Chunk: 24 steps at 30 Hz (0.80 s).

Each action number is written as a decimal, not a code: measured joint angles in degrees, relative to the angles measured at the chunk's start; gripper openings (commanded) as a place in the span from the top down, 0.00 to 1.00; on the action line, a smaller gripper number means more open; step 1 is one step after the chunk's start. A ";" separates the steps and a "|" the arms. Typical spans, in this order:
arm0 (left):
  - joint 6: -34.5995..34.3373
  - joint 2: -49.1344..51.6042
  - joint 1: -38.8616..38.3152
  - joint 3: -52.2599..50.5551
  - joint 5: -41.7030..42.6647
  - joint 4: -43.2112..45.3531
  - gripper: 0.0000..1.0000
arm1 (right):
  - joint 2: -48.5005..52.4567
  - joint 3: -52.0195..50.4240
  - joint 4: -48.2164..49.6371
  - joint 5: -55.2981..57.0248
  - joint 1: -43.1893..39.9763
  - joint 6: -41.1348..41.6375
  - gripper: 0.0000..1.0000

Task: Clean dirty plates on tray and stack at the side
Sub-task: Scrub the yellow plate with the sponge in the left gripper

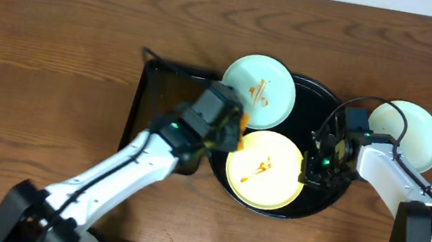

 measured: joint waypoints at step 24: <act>-9.29 17.77 -12.68 -0.09 0.87 21.92 0.92 | 0.00 -0.02 -0.02 0.00 0.00 0.42 0.99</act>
